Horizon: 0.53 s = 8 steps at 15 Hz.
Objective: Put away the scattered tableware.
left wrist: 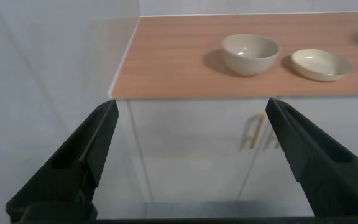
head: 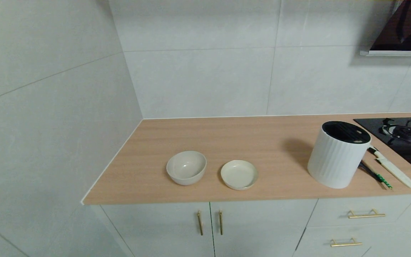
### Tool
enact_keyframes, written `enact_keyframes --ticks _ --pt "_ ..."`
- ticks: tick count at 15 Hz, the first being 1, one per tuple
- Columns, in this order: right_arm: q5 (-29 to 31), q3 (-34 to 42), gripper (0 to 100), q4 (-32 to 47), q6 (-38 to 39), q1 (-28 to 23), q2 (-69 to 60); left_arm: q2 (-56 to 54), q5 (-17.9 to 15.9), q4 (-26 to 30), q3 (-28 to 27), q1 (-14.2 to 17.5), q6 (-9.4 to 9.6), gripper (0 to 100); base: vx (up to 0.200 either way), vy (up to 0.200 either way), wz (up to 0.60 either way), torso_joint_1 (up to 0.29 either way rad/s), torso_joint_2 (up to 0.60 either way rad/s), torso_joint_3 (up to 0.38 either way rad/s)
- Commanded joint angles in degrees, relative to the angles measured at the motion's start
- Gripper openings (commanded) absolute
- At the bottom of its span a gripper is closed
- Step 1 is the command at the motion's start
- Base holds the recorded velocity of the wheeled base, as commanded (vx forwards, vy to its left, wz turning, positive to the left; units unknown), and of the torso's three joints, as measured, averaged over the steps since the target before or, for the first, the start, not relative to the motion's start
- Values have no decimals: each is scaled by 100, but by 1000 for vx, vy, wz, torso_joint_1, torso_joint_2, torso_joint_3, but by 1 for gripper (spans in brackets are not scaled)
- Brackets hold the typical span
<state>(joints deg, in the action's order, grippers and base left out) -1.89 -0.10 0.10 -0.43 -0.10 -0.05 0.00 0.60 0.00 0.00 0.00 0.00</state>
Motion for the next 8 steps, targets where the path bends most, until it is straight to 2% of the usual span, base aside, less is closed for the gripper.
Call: enact_keyframes --ticks 1,8 --pt "-4 1 100 -1 -1 1 5 9 2 0 0 0 0 100 0 200 0 7 2 2" --pt "-4 1 100 -1 -1 1 5 9 2 0 0 0 0 100 0 0 0 0 0 0"
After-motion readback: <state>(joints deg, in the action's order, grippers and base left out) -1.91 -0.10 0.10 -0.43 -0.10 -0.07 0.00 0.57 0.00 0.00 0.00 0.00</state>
